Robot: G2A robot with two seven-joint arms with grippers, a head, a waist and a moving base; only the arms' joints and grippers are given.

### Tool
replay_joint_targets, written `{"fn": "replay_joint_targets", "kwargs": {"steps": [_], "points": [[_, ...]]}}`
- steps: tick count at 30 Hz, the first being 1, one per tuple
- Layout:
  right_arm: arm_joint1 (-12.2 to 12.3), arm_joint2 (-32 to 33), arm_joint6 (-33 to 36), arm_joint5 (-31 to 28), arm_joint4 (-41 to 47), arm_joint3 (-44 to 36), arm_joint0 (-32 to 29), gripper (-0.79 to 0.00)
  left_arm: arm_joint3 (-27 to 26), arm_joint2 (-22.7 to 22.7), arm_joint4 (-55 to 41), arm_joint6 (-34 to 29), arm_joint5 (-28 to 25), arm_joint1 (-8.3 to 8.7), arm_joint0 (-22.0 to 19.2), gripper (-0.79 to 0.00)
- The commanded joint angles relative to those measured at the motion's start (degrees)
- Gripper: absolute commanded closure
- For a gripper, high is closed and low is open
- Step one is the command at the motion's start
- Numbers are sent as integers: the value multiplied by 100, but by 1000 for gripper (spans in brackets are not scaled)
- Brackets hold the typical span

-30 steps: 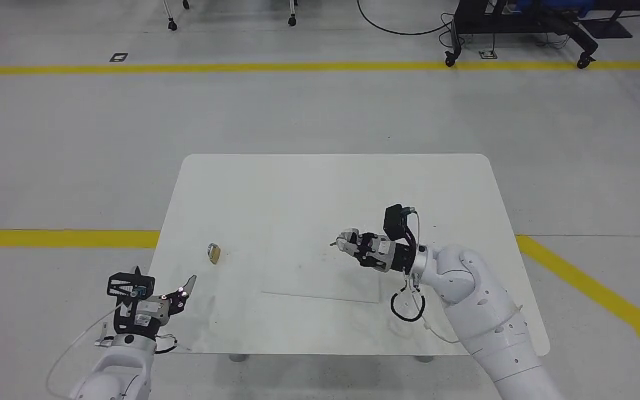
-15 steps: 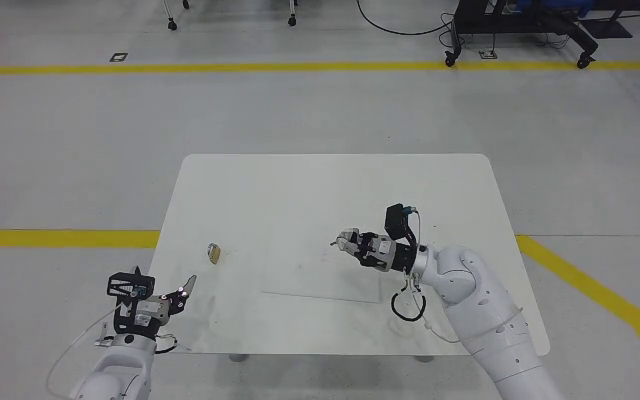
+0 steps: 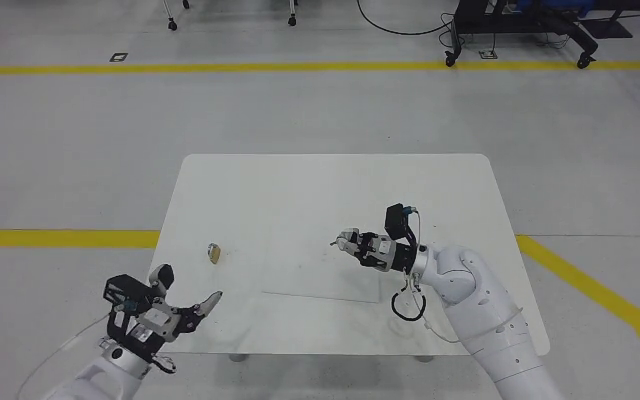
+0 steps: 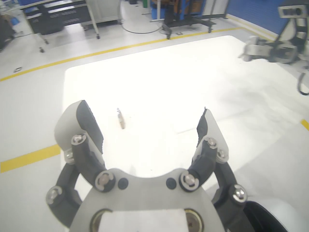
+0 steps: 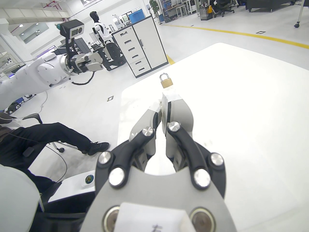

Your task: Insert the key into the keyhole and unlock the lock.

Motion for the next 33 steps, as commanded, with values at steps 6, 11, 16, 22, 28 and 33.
{"fn": "replay_joint_targets", "kwargs": {"steps": [6, 11, 16, 22, 28, 33], "points": [[0, 0, 0, 0, 0, 0, 0, 0, 914, 603, -3134, -2829, -1534, 203, -1589, -785], [0, 0, 0, 0, 0, 0, 0, 0, 1912, 1678, -4802, -4427, -1381, 238, -3070, -785], [0, 0, 0, 0, 0, 0, 0, 0, 2971, 2277, -5875, -5093, -614, 199, -4184, -785], [0, 0, 0, 0, 0, 0, 0, 0, 2971, 2277, -5875, -5093, -614, 199, -4184, -785], [0, 0, 0, 0, 0, 0, 0, 0, 2580, 2077, -5172, -4203, -809, 222, -3615, -785], [-18, -119, -5, 173, 448, -38, -55, 0, 2385, 2015, -5413, -4096, -1178, 268, -3122, -785]]}}
